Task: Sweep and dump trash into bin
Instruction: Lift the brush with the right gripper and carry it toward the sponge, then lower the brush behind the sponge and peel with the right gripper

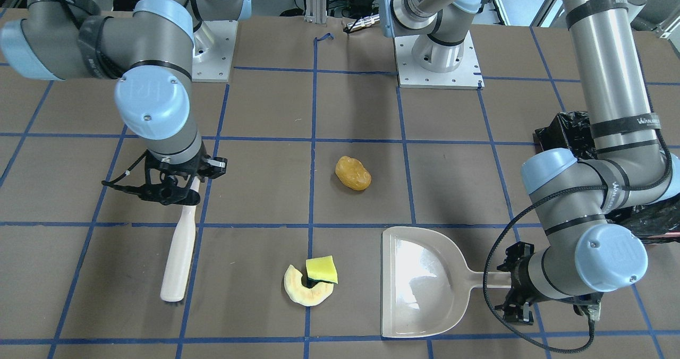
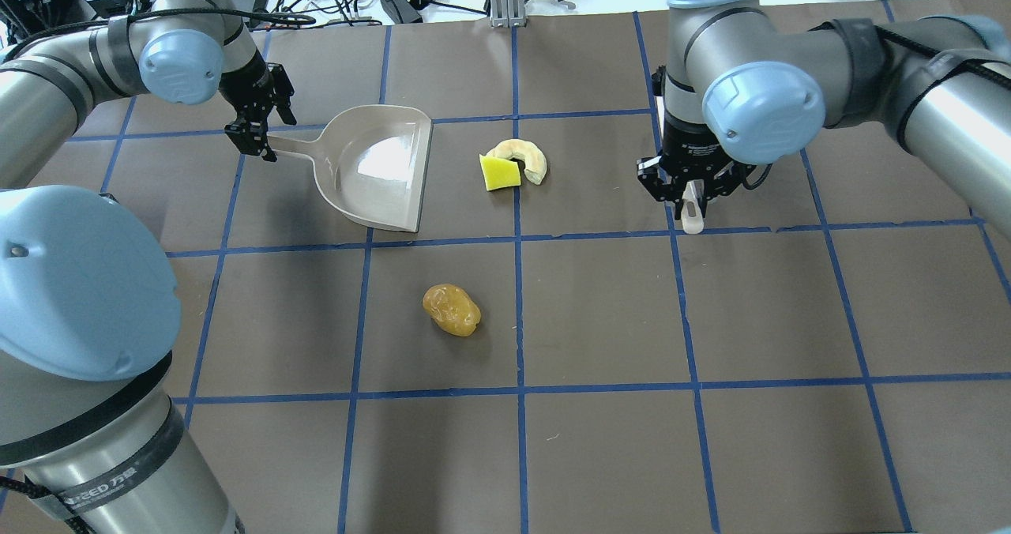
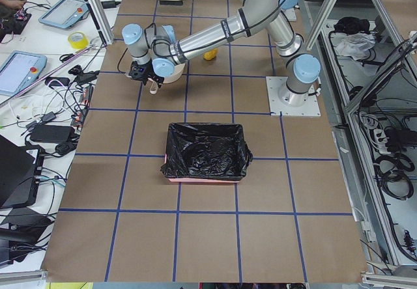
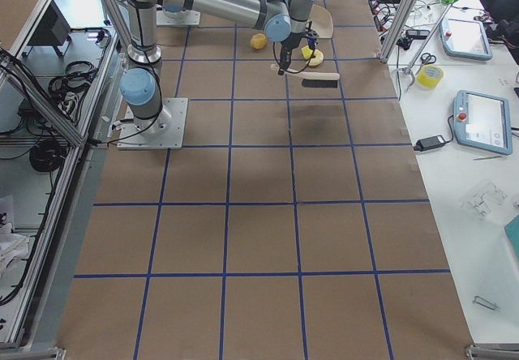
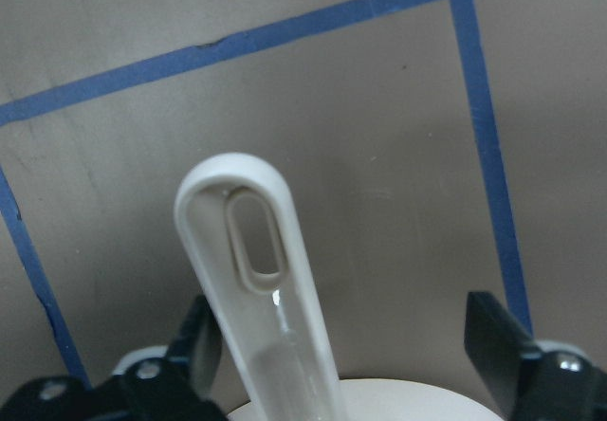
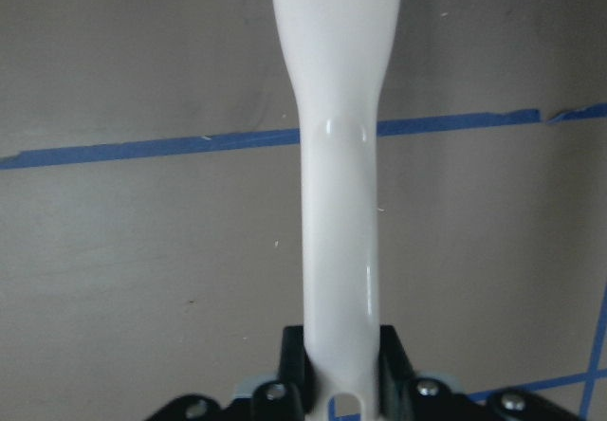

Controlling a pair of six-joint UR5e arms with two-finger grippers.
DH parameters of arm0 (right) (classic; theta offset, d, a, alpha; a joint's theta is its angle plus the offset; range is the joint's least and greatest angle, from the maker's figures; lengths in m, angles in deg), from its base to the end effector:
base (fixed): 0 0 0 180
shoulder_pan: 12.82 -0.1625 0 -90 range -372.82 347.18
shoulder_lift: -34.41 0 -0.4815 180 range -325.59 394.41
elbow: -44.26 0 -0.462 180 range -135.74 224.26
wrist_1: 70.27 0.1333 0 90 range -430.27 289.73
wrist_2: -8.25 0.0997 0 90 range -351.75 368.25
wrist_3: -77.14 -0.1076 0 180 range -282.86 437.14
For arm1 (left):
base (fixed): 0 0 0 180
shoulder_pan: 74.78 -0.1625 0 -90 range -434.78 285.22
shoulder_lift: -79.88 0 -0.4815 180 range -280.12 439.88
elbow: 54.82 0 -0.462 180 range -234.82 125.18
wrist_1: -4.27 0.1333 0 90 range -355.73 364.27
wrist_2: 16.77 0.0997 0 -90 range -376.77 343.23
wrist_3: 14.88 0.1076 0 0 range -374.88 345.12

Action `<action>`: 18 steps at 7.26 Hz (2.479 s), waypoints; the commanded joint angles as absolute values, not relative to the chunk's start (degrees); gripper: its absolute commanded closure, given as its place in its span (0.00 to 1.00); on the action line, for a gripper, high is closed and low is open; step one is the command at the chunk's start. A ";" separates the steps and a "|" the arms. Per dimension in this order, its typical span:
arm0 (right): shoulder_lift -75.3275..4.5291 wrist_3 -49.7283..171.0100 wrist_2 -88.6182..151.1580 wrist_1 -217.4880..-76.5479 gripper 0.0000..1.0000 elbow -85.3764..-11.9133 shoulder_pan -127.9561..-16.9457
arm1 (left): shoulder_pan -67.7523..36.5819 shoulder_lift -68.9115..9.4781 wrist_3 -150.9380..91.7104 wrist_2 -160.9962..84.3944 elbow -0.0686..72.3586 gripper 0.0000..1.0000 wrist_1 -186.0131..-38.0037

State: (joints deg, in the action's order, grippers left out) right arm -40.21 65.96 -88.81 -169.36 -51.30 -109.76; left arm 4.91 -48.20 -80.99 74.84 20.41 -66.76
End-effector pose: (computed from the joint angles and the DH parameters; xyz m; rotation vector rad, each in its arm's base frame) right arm 0.1959 -0.6157 0.3367 -0.0910 -2.9739 -0.2760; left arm 0.0172 -0.8227 0.2439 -1.9040 2.4213 0.0829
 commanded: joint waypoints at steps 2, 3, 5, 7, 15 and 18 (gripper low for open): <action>-38.98 57.29 -88.70 -169.15 0.90 -51.36 -118.45 | 4.94 -48.27 -80.54 74.64 19.88 0.89 -67.36; -38.11 54.67 -88.26 -169.24 0.90 -51.28 -119.77 | 5.02 -48.27 -80.54 74.38 20.14 1.00 -67.62; -33.03 47.65 -88.08 -170.03 0.91 -48.31 -121.88 | 4.94 -48.35 -84.03 70.27 19.54 1.00 -68.49; -28.62 45.94 -87.99 -171.43 0.91 -44.00 -125.31 | 5.11 -48.27 -85.63 72.60 19.36 1.00 -68.59; -28.78 47.96 -88.08 -171.26 0.91 -43.72 -125.23 | 6.70 -49.58 -89.06 77.27 16.02 1.00 -71.04; -28.96 47.53 -88.17 -171.26 0.91 -43.80 -125.23 | 6.87 -49.94 -89.15 77.63 15.93 1.00 -71.14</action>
